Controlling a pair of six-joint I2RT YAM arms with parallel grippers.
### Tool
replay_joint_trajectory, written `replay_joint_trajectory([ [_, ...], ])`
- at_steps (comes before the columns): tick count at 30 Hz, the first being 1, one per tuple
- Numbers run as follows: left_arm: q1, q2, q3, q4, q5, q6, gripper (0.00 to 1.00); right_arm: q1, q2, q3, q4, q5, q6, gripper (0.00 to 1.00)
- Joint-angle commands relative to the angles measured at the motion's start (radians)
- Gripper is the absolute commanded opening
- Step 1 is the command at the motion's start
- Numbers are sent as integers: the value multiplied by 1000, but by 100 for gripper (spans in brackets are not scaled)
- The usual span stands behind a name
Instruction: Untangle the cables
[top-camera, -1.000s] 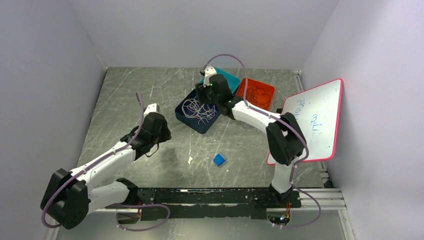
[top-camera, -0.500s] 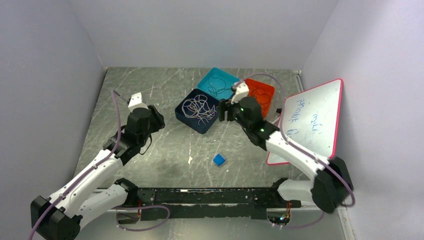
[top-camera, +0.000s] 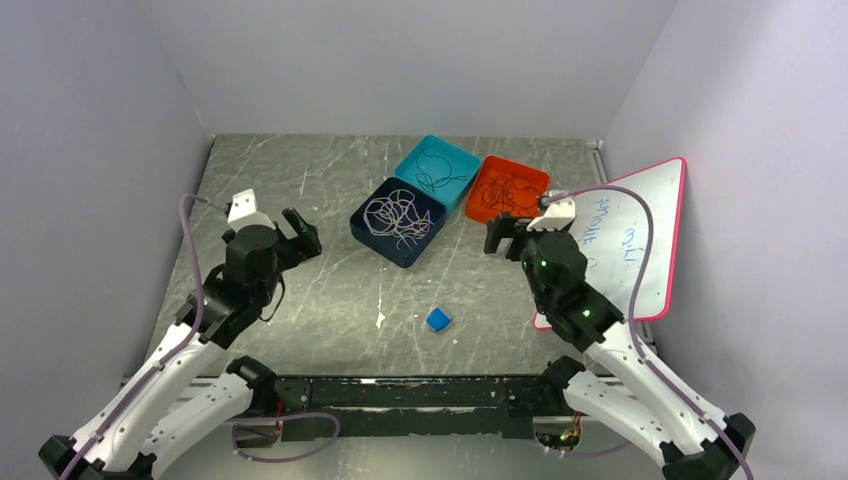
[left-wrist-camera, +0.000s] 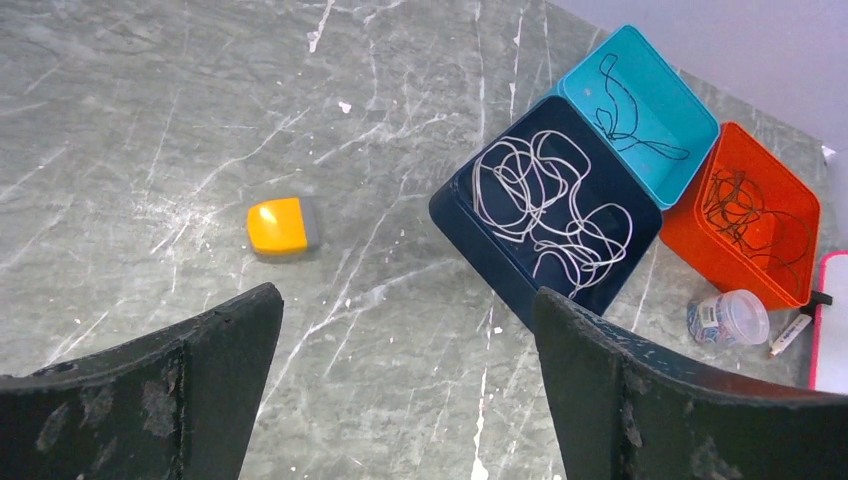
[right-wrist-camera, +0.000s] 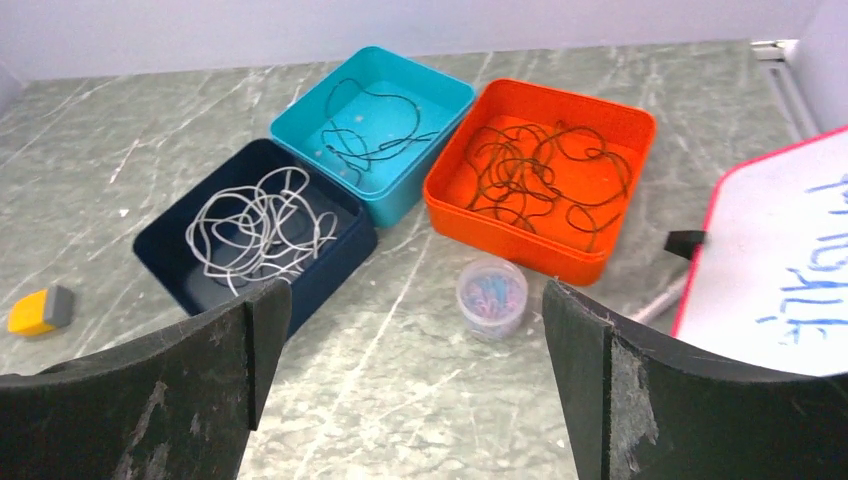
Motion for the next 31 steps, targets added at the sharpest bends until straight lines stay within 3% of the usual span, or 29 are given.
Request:
replay_joint_trajectory([
  [1,7,-66,6,-47,-19,27,99,2,-79,-9,-113,96,-5,100],
  [9,7,-199,-44,-40,-70,50,99,0,-134,31,-254,202,76,100],
  [13,7,-264,-63,-29,-132,56,100,1,-202,4,-245,230,112,100],
  [17,7,-271,-60,-71,-186,18,100,0,-288,-52,-224,261,144,100],
  [31,7,-295,-99,-19,-209,34,100,0,-311,-59,-263,263,168,100],
])
